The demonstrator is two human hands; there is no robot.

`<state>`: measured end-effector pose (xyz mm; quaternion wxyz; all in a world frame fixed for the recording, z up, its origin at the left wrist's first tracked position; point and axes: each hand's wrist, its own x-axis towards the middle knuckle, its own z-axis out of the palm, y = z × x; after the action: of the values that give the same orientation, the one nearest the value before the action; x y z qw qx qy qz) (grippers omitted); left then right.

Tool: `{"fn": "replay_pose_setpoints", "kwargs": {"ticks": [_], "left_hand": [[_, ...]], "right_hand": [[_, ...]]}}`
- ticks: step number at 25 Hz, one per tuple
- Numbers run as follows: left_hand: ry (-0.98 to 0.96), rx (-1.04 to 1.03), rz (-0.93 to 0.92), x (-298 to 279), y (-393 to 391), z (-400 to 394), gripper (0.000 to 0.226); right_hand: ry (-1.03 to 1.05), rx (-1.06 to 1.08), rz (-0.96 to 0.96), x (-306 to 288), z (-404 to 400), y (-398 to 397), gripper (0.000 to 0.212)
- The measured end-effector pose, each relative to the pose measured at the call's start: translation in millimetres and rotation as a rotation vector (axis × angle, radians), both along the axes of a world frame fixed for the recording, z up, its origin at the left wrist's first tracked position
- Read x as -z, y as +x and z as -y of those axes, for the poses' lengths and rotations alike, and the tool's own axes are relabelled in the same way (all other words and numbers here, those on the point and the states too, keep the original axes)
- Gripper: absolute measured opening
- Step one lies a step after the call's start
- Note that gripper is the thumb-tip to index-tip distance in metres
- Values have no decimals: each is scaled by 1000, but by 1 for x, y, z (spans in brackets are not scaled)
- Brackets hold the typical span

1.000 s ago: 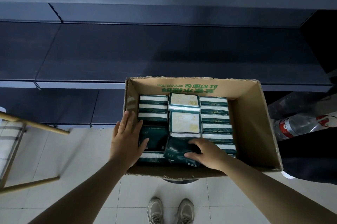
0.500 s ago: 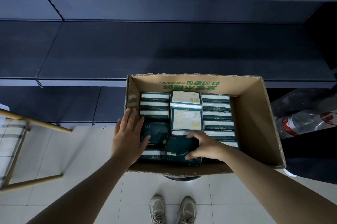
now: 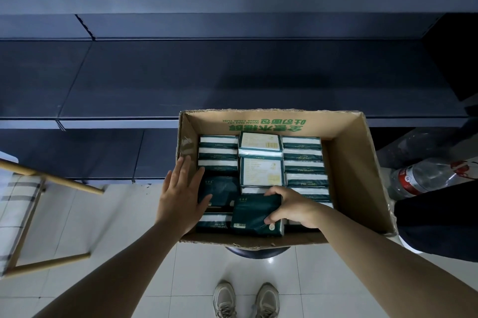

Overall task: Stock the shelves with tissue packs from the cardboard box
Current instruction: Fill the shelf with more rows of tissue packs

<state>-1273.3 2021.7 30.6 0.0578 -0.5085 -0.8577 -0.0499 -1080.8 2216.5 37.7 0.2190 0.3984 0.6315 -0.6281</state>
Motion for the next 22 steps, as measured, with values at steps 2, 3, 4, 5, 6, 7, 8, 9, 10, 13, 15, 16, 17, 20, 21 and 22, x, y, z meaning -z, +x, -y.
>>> {"fn": "replay_pose_setpoints", "kwargs": {"ticks": [2, 3, 4, 5, 6, 7, 8, 9, 10, 13, 15, 16, 17, 20, 21, 22], "left_hand": [[12, 7, 34, -16, 2, -4, 59], [19, 13, 49, -27, 1, -7, 60], [25, 25, 53, -40, -1, -11, 60], [30, 39, 54, -55, -2, -17, 61], [37, 53, 48, -75, -5, -24, 64], [44, 64, 39, -95, -8, -32, 67], [61, 70, 25, -117, -10, -40, 69], [91, 80, 8, -142, -12, -49, 71], [125, 89, -11, -167, -12, -57, 72], [251, 113, -112, -256, -9, -86, 77], [357, 133, -172, -314, -9, -105, 76], [408, 141, -192, -346, -9, -113, 77], [453, 149, -210, -375, -10, -121, 79], [543, 161, -295, -447, -19, -140, 81], [569, 166, -317, -469, -24, -147, 79], [591, 168, -332, -487, -29, -153, 77]], "right_hand": [[38, 0, -19, -18, -5, -1, 59], [69, -7, -35, -31, -10, -2, 58], [95, -9, -65, -50, -16, -4, 57], [121, 5, -119, -70, -24, -5, 55], [160, 18, -180, -97, -33, -7, 54], [218, 29, -241, -126, -42, -8, 52], [270, 39, -302, -156, -51, -9, 50], [313, 59, -370, -188, -58, -10, 48], [334, 83, -428, -218, -63, -10, 47], [444, 113, -631, -312, -75, -8, 48], [555, 109, -752, -368, -82, -7, 49], [611, 112, -809, -398, -85, -6, 49], [664, 114, -854, -424, -88, -4, 50], [775, 112, -956, -493, -98, -3, 49], [810, 116, -990, -513, -101, -5, 49], [843, 119, -1021, -531, -105, -9, 48]]}}
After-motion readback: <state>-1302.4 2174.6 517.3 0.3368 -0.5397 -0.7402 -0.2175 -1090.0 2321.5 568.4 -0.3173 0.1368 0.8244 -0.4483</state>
